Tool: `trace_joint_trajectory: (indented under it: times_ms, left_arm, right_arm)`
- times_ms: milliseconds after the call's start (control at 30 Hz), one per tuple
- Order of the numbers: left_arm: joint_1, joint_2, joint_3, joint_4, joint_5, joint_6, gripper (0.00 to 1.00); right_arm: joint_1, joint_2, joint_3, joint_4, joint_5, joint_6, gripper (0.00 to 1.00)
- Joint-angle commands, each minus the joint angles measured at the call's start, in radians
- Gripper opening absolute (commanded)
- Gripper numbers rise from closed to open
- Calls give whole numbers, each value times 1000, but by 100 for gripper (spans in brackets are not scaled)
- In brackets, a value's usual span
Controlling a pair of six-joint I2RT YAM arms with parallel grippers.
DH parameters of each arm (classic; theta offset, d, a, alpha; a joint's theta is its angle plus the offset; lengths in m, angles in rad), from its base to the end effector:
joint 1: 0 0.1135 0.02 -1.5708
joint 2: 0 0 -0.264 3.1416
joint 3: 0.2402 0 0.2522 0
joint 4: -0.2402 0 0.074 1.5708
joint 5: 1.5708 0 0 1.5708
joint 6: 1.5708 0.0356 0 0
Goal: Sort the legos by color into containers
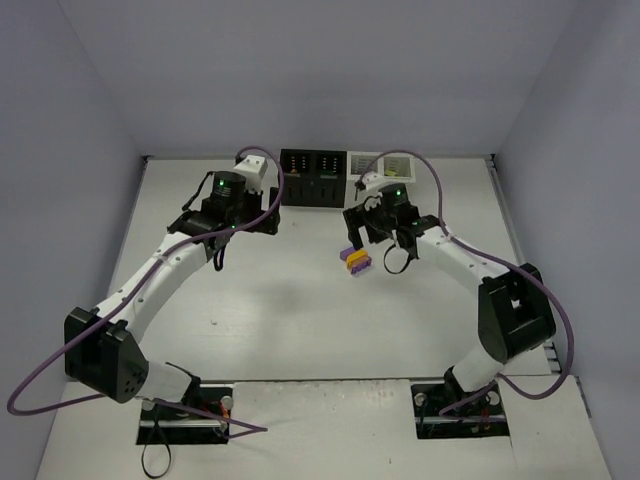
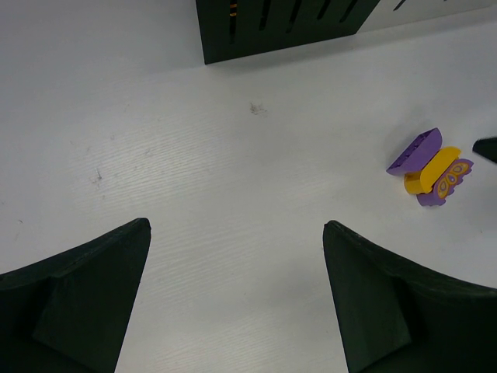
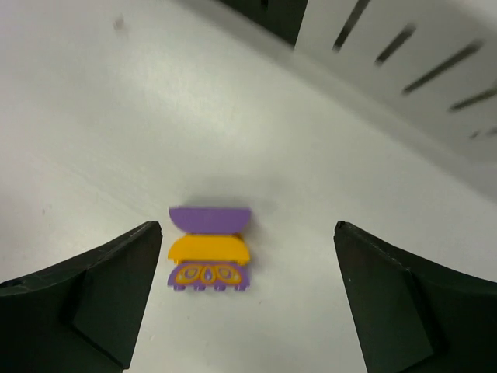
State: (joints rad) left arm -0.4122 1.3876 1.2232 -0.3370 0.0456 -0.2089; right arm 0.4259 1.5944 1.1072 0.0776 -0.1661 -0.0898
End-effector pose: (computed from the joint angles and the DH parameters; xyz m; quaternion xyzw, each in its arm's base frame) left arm 0.2921 -0.1295 0.3395 0.0989 0.8546 -0.1744 0.4791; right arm 0.3353 0.1586 0.2723 -0.2565 0.7941 0.1598 0.5273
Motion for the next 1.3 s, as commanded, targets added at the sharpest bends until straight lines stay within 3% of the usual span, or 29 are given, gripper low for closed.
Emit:
trace_joint_trajectory:
  times_ms: [0, 767, 1267]
  left_arm:
    - [-4, -16, 58, 33, 7, 11, 86]
    - [-17, 8, 61, 29, 5, 16, 86]
    - [-23, 8, 62, 24, 4, 19, 86]
  right_arm:
    - [-4, -34, -62, -1, -32, 67, 90]
    - [22, 118, -92, -44, -33, 70, 94]
    - [57, 150, -83, -62, -7, 38, 90]
